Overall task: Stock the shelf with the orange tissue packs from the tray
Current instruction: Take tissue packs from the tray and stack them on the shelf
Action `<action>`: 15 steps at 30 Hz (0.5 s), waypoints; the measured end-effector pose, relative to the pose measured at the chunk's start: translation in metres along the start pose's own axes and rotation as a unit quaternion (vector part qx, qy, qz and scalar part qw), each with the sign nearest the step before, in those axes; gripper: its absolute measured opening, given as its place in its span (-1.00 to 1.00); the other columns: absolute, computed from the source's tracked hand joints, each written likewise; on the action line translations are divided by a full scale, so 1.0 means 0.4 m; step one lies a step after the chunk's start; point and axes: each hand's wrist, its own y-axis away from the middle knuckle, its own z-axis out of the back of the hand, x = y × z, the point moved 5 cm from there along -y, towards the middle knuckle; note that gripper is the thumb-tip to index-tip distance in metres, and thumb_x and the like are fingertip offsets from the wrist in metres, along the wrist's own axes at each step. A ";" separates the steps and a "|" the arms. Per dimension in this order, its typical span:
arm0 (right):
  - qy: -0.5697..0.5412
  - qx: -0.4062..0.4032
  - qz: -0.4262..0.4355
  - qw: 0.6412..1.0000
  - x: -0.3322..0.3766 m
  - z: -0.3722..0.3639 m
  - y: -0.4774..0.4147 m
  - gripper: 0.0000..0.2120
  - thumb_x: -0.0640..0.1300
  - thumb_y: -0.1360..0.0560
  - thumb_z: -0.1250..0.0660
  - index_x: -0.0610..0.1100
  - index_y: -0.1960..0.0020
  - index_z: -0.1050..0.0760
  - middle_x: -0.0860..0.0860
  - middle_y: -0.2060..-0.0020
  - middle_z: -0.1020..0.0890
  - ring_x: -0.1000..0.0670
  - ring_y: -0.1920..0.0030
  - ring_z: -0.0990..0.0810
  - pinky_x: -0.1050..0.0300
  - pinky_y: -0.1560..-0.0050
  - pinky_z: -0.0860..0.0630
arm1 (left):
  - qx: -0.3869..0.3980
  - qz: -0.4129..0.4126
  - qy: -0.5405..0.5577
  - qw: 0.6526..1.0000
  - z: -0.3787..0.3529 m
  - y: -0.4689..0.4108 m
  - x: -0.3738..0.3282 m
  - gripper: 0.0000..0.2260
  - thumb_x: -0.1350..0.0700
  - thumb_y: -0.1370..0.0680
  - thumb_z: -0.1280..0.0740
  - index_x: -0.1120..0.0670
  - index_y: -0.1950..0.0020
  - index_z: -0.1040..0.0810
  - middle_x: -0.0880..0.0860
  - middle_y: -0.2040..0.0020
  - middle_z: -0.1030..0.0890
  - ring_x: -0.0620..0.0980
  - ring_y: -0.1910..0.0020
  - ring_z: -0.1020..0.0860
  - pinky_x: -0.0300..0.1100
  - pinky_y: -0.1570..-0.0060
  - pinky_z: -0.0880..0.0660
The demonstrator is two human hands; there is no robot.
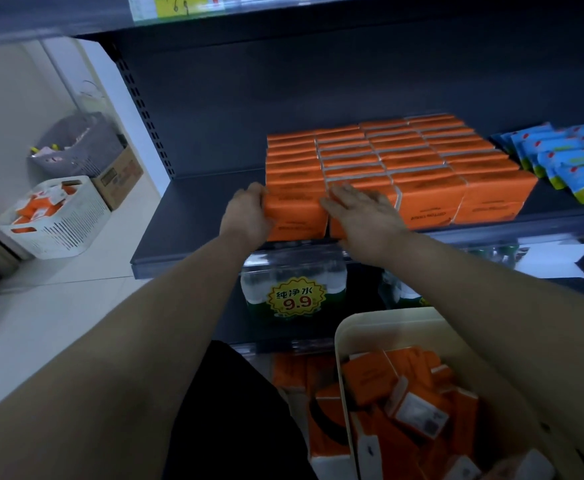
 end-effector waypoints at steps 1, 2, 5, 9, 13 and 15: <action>0.009 0.015 0.001 1.000 0.000 -0.012 -0.005 -0.18 -0.16 -0.51 -0.31 -0.01 -0.57 0.15 -0.02 -0.56 0.16 -0.03 -0.55 0.14 -0.10 -0.49 0.05 | 0.001 -0.005 -0.016 1.000 -0.012 -0.001 -0.001 -0.68 0.26 -0.47 -0.34 0.08 -0.20 -0.44 0.14 -0.09 -0.48 0.06 0.03 -0.49 -0.13 0.11 -0.40; 0.012 0.028 -0.001 1.000 -0.001 -0.022 -0.010 -0.16 -0.17 -0.52 -0.30 -0.01 -0.56 0.20 -0.02 -0.55 0.20 -0.02 -0.54 0.17 -0.09 -0.50 0.07 | -0.001 -0.010 -0.028 1.000 -0.021 -0.002 -0.002 -0.65 0.25 -0.46 -0.34 0.08 -0.23 -0.43 0.15 -0.09 -0.47 0.08 0.02 -0.49 -0.13 0.11 -0.39; 0.022 0.046 -0.006 0.999 -0.007 -0.038 -0.026 -0.14 -0.18 -0.53 -0.26 -0.02 -0.55 0.32 -0.02 -0.53 0.28 -0.02 -0.54 0.24 -0.05 -0.52 0.12 | -0.018 -0.025 -0.022 0.999 -0.030 0.006 -0.003 -0.53 0.19 -0.43 -0.43 0.08 -0.29 -0.37 0.10 -0.09 -0.44 0.04 0.04 -0.47 -0.13 0.10 -0.39; 0.028 0.040 -0.018 0.999 -0.009 -0.059 -0.051 -0.09 -0.21 -0.51 -0.26 -0.04 -0.52 0.39 -0.05 -0.49 0.38 -0.05 -0.51 0.34 -0.05 -0.52 0.19 | -0.037 -0.037 -0.034 0.998 -0.032 0.006 -0.005 -0.58 0.21 -0.43 -0.42 0.08 -0.23 -0.37 0.13 -0.12 -0.42 0.10 0.12 -0.50 -0.11 0.17 -0.41; 0.025 0.025 -0.037 0.999 -0.003 -0.076 -0.075 -0.07 -0.24 -0.49 -0.26 -0.06 -0.51 0.42 -0.06 -0.48 0.42 -0.07 -0.50 0.37 -0.07 -0.51 0.22 | -0.040 -0.015 -0.037 0.998 -0.043 -0.016 -0.010 -0.63 0.24 -0.44 -0.38 0.09 -0.20 -0.36 0.13 -0.11 -0.41 0.09 0.19 -0.47 -0.12 0.25 -0.38; 0.016 0.022 -0.034 0.999 -0.005 -0.079 -0.075 -0.05 -0.23 -0.48 -0.27 -0.05 -0.51 0.42 -0.06 -0.48 0.41 -0.07 -0.50 0.37 -0.06 -0.51 0.22 | -0.036 -0.005 -0.032 0.999 -0.043 -0.021 -0.010 -0.62 0.25 -0.45 -0.38 0.09 -0.20 -0.35 0.13 -0.12 -0.41 0.05 0.21 -0.45 -0.12 0.25 -0.36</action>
